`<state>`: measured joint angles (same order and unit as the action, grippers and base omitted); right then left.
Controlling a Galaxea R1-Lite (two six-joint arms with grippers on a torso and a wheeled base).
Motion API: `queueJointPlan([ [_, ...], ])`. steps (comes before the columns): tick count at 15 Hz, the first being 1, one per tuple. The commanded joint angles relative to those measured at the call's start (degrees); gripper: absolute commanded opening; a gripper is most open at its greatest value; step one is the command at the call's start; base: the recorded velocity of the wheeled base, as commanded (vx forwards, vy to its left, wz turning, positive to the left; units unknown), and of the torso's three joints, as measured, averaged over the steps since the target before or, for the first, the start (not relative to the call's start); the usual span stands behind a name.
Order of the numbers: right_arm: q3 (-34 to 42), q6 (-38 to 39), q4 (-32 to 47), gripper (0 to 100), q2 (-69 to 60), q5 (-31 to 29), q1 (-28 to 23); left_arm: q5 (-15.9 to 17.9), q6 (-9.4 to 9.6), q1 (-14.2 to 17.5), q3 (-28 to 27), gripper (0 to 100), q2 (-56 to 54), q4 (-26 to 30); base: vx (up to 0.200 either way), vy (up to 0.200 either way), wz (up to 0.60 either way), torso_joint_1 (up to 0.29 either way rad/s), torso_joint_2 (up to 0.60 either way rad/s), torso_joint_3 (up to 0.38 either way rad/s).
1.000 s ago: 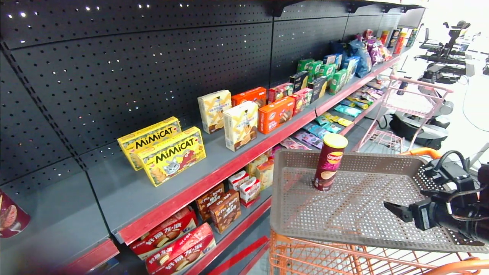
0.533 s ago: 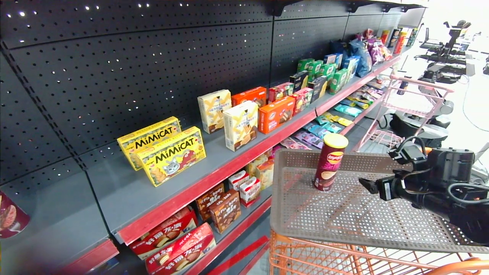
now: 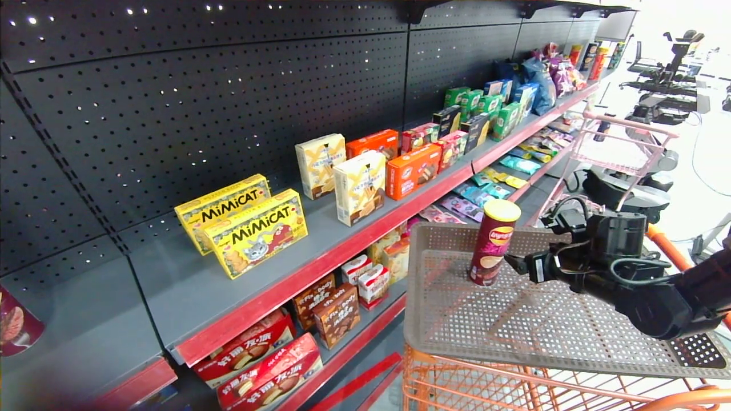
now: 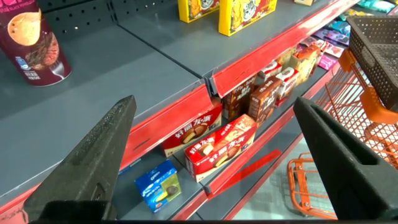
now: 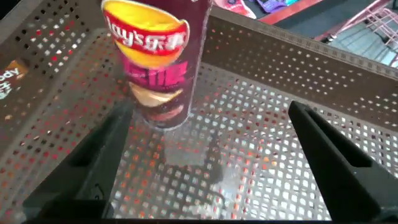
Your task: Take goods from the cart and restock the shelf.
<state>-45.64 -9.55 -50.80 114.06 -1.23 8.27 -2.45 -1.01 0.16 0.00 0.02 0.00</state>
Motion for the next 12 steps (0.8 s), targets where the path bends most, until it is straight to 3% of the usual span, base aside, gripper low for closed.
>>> queueJointPlan([
  [1, -2.5, 0.1, -0.4, 100, 3.6, -1.0, 0.7, -0.1, -0.04, 0.0, 0.0, 100, 0.0, 0.0, 0.000, 0.000, 0.00, 0.000, 0.00, 0.000],
  [12, -12.5, 0.1, -1.9, 100, 11.1, -1.3, 3.9, 0.0, -0.04, 0.0, 0.0, 100, 0.0, 0.0, 0.000, 0.000, 0.00, 0.000, 0.00, 0.000],
])
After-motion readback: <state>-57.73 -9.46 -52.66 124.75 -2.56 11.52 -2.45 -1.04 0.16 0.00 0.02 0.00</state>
